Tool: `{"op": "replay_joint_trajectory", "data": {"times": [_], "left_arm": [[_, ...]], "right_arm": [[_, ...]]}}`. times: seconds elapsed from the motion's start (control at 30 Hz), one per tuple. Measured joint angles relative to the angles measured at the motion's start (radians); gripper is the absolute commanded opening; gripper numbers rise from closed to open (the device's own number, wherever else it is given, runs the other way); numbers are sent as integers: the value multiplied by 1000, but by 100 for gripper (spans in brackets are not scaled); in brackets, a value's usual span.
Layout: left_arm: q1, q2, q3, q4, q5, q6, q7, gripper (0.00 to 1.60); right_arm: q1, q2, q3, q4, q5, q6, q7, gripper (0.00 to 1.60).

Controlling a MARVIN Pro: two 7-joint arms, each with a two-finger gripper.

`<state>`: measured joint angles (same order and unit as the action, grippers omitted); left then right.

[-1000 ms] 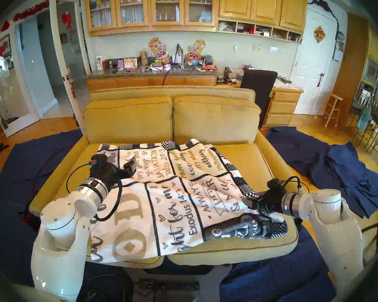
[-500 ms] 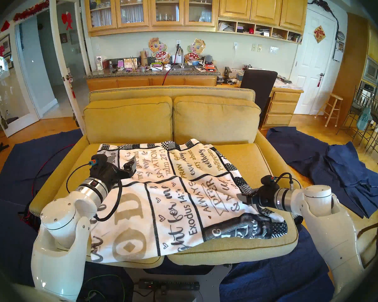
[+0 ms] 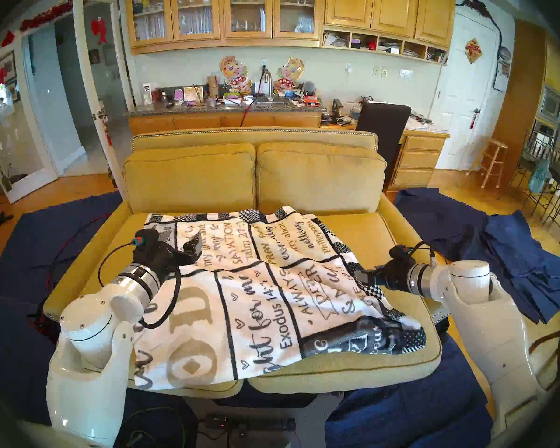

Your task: Fold the blanket in half twice

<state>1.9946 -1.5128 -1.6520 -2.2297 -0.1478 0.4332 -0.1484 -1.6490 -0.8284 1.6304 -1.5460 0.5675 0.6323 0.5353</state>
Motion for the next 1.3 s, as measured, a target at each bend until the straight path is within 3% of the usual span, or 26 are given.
{"op": "replay_joint_trajectory", "data": {"times": [0.8, 1.3], "left_arm": [[0, -6, -2, 1, 6, 2, -7, 160], [0, -9, -3, 1, 10, 3, -11, 160]], "right_arm": [[178, -24, -90, 164, -1, 2, -46, 160], [287, -58, -126, 277, 0, 34, -18, 160]]}}
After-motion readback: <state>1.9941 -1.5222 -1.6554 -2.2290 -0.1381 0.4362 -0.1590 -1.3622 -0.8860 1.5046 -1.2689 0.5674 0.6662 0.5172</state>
